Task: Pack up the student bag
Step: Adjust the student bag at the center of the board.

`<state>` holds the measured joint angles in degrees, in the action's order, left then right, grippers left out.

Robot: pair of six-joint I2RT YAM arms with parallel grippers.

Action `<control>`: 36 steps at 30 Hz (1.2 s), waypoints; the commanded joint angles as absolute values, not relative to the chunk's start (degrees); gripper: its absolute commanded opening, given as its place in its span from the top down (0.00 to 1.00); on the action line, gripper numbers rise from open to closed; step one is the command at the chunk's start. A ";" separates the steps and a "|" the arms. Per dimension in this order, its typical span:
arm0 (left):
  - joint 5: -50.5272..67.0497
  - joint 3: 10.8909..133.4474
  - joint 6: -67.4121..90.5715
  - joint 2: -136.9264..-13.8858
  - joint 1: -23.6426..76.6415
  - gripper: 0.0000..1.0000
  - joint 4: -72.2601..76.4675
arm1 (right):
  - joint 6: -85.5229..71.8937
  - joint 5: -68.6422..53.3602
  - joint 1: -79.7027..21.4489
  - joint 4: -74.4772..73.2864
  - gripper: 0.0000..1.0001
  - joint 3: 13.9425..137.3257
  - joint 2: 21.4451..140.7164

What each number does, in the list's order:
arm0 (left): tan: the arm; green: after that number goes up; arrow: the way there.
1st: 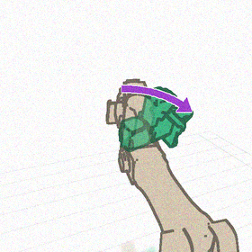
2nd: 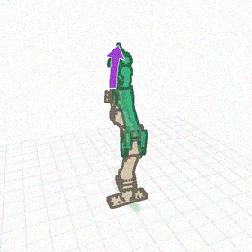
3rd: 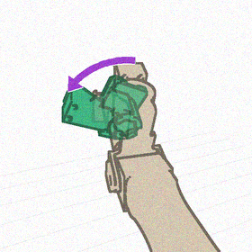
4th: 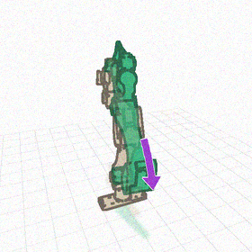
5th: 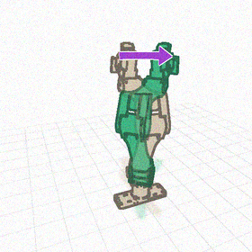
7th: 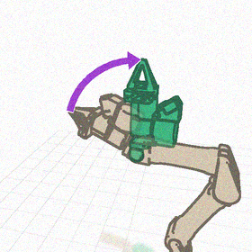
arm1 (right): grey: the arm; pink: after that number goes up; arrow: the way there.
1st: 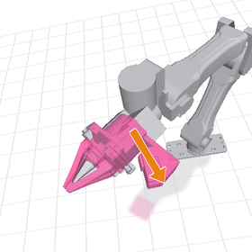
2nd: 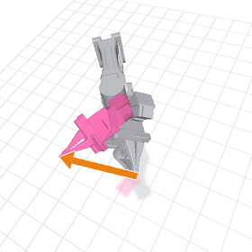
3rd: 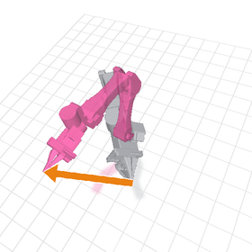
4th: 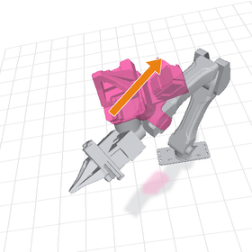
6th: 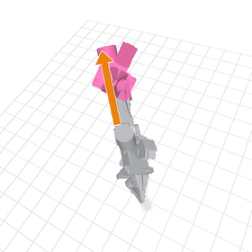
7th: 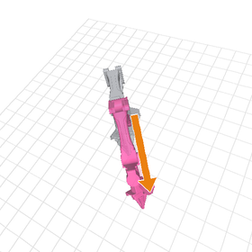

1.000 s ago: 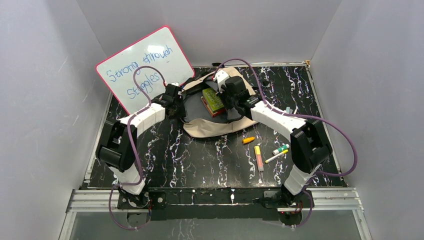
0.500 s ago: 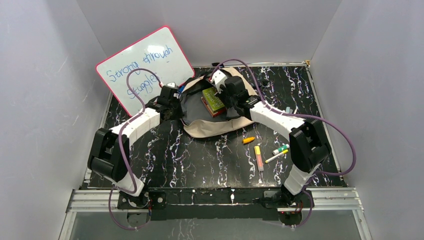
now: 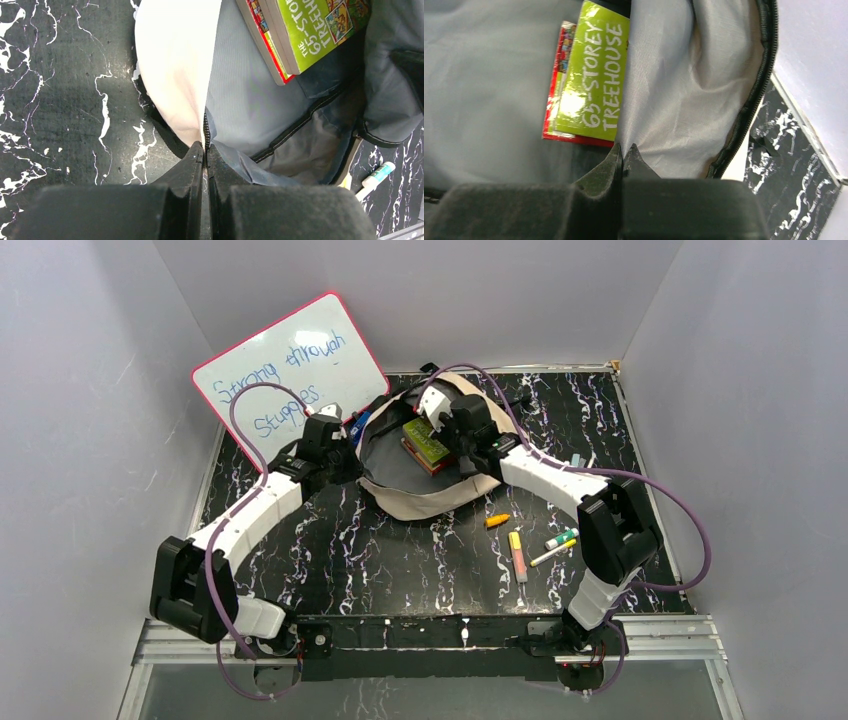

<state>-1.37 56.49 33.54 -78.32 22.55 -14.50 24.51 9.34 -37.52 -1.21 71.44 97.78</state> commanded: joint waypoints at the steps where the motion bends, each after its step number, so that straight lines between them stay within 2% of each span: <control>1: -0.94 60.07 33.33 -77.42 22.18 1.00 -15.56 | 26.26 1.05 -37.43 -0.54 0.89 72.52 95.50; 4: -0.02 60.22 32.88 -79.20 22.17 1.00 -15.48 | 23.25 -3.33 -37.42 -4.60 0.65 73.14 95.05; 8: 0.00 59.70 32.87 -79.85 22.16 0.97 -14.94 | 17.54 -0.59 -37.35 -7.22 0.47 73.78 93.74; 14: -0.45 59.80 31.95 -78.98 22.15 1.00 -15.02 | 8.56 3.51 -33.39 -8.72 0.35 77.50 91.56; 19: -0.56 60.03 31.42 -79.01 22.15 1.00 -15.54 | 5.20 0.76 -26.44 -8.35 0.16 80.19 92.82; 22: -0.27 60.09 31.25 -78.86 22.15 1.00 -15.55 | 5.39 -7.43 -22.25 -10.66 0.15 84.13 96.73; 27: -0.35 61.16 30.60 -79.00 22.15 1.00 -16.20 | 8.99 -25.64 -17.37 -15.81 0.20 91.63 105.23; 36: -0.62 64.34 29.71 -80.92 21.70 1.00 -17.43 | 12.60 -33.91 -15.85 -17.63 0.21 96.31 112.60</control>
